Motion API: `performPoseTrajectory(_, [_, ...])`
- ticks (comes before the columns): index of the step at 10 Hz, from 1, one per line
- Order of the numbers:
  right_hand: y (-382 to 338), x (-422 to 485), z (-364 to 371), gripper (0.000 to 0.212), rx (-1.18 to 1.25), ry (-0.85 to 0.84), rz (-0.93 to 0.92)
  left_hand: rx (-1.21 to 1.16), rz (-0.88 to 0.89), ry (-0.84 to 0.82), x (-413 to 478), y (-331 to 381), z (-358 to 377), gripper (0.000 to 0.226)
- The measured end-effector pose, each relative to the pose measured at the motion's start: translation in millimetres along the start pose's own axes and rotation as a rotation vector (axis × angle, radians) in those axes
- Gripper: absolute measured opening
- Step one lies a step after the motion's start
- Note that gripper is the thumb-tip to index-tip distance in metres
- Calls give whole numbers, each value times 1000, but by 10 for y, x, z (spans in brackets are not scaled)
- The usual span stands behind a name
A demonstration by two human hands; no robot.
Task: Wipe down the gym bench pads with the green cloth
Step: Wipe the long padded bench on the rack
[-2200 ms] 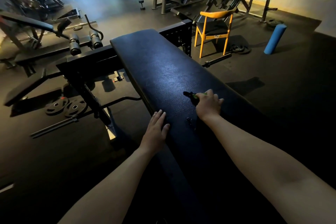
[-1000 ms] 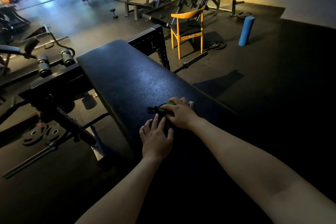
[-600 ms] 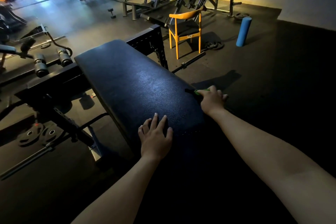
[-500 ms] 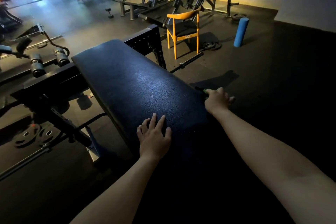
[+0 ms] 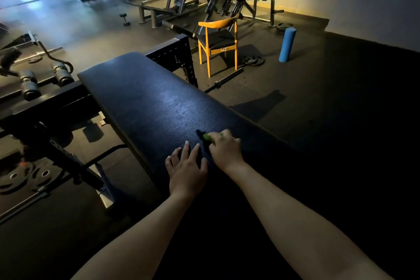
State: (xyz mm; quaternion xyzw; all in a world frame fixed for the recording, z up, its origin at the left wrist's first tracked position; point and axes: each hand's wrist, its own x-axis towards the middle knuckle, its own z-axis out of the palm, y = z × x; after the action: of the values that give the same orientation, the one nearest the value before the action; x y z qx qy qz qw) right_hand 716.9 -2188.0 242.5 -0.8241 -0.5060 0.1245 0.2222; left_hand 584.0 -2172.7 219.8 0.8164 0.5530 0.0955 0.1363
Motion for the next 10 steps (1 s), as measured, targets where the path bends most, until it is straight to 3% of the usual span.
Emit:
performPoseTrajectory(1, [-44, -25, -84, 40, -4, -109, -153, -26, 25, 1, -4, -27, -23, 54])
performPoseTrajectory(2, [208, 118, -346, 40, -23, 29, -88, -33, 41, -4, -2, -36, -23, 56])
performPoseTrajectory(3, [585, 266, -530, 42, -50, 18, 204, -37, 43, 6, -8, -36, -7, 56])
performPoseTrajectory(4, [777, 264, -536, 68, -93, -156, 379, -36, 32, 16, -2, -36, -4, 56])
performPoseTrajectory(5, [736, 210, -486, 63, -158, -52, 317, -30, 29, 15, -1, -20, -6, 56])
performPoseTrajectory(6, [595, 142, -405, 41, -215, 21, 222, -31, 28, 12, -3, -28, -1, 56])
performPoseTrajectory(7, [467, 116, -372, 33, -221, -12, 202, -30, 25, 18, -4, -20, -1, 57])
performPoseTrajectory(10, [105, -105, -211, 42, -135, -145, -33, -36, 25, 12, -25, -15, -13, 56])
